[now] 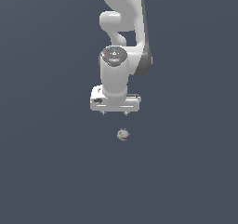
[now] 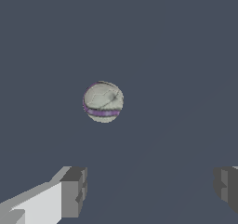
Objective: Pick up the object and move it to a goal position.
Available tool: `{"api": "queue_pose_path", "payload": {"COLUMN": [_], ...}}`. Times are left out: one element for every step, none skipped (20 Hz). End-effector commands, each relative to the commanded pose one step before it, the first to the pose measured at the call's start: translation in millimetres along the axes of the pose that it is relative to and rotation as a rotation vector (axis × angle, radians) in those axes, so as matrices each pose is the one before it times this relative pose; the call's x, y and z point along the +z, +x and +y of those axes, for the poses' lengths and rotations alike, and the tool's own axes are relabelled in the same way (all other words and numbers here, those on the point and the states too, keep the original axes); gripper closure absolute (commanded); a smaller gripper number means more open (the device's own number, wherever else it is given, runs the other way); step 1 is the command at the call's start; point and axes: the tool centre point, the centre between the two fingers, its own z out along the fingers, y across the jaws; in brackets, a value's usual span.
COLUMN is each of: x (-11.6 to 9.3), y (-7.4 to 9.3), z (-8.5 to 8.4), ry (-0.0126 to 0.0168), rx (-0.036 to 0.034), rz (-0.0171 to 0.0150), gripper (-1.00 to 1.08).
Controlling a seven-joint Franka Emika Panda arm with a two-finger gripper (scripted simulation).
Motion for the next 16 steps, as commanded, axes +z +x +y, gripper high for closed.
{"api": "queue_pose_path", "payload": {"x": [0.00,-0.18,-0.51,-0.85,-1.19,-1.54,-1.70,-1.39,-1.05,-0.72,-0.35,-0.03,0.47,0.55,0.70,0.94], "y": [0.00,0.15,0.45,0.73,1.01,1.28,1.37,1.08,0.77,0.46,0.16,-0.11,-0.15,0.15,0.53,0.79], "z": [0.01,-0.65,-1.80,-3.01,-4.18,-5.34,-5.79,-4.61,-3.35,-2.14,-0.87,0.10,1.17,0.49,-0.17,-0.35], "ry": [0.00000,0.00027,0.00083,0.00139,0.00193,0.00247,0.00268,0.00213,0.00154,0.00097,0.00038,0.00000,-0.00057,-0.00012,0.00025,0.00043], "rx": [0.00000,-0.00133,-0.00376,-0.00631,-0.00881,-0.01134,-0.01249,-0.01020,-0.00767,-0.00516,-0.00244,0.00000,0.00316,0.00338,0.00383,0.00514], "rz": [0.00000,0.00023,0.00064,0.00107,0.00147,0.00188,0.00203,0.00160,0.00116,0.00073,0.00029,0.00000,-0.00043,-0.00008,0.00020,0.00034], "gripper": [-0.92,-0.92,-0.92,-0.92,-0.92,-0.92,-0.92,-0.92,-0.92,-0.92,-0.92,-0.92,-0.92,-0.92,-0.92,-0.92]}}
